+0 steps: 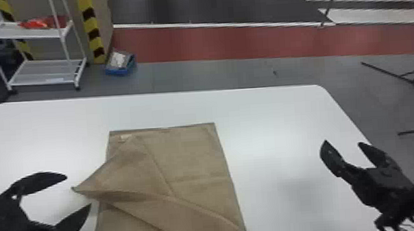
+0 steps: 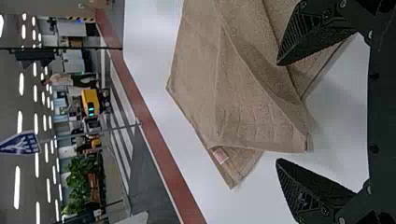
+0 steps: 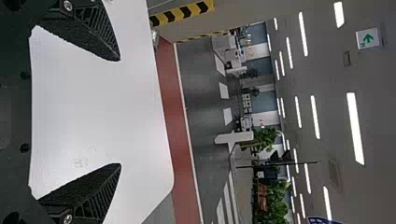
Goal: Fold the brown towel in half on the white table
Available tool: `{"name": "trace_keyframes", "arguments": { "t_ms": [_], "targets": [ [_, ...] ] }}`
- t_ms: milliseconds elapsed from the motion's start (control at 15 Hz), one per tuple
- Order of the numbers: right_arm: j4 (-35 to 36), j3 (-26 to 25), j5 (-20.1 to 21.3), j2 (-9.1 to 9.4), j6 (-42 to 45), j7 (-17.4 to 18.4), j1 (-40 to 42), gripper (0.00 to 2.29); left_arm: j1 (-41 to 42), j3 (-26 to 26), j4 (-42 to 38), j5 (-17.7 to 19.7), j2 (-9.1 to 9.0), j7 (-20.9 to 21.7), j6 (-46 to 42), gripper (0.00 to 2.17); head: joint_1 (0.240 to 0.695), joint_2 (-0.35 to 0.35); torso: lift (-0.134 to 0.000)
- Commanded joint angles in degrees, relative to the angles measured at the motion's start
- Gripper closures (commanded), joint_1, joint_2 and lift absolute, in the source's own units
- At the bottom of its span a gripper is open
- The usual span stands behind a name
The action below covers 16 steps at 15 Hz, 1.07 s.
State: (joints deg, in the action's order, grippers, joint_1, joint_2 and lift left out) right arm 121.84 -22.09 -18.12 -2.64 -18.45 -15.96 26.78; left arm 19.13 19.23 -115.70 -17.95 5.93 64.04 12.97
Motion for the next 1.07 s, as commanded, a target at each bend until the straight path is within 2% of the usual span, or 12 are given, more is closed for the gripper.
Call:
{"name": "trace_keyframes", "arguments": {
  "t_ms": [0, 200, 667, 733, 800, 867, 933, 1000],
  "targets": [
    [-1.52, 0.65, -0.25, -0.26, -1.2, -0.3, -2.17, 0.07, -1.29, -1.13, 0.13, -5.17, 0.05, 0.39, 0.0, 0.18, 0.695, -0.145, -0.126],
    [-2.92, 1.09, -0.25, -0.79, -2.26, -1.0, -3.66, 0.07, -1.99, -1.83, 1.27, -9.74, 0.14, 0.74, 0.0, 0.28, 0.695, -0.127, -0.126],
    [-3.89, 1.88, -0.34, -1.31, -2.26, -1.0, -4.54, 0.07, -3.84, -3.59, 4.08, -10.53, -0.04, -1.55, -0.35, 0.33, 0.695, -0.117, -0.126],
    [-4.15, 1.97, -0.34, -1.31, -2.26, -1.09, -4.89, 0.07, -3.93, -4.03, 4.17, -11.05, -0.04, -1.37, -0.35, 0.55, 0.695, -0.117, -0.126],
    [-4.42, 2.14, -0.25, -1.31, -2.26, -1.17, -5.15, 0.07, -3.93, -4.38, 4.17, -12.46, -0.04, -1.02, -0.35, 0.91, 0.695, -0.117, -0.126],
    [-4.5, 2.23, -0.25, -1.31, -2.26, -1.17, -5.24, 0.07, -4.02, -5.08, 4.17, -13.87, -0.04, -1.37, -0.17, 1.4, 0.695, -0.117, -0.126],
    [-4.5, 2.58, -0.25, -1.4, -2.26, -1.26, -5.24, 0.07, -4.02, -5.08, 4.26, -13.87, -0.21, -1.64, 0.0, 1.79, 0.695, -0.119, -0.126],
    [-4.5, 2.84, 0.02, -1.49, -2.26, -1.26, -5.33, 0.07, -3.93, -5.08, 4.08, -13.87, -0.3, -1.99, 0.0, 1.89, 0.695, -0.118, -0.126]
  ]
}}
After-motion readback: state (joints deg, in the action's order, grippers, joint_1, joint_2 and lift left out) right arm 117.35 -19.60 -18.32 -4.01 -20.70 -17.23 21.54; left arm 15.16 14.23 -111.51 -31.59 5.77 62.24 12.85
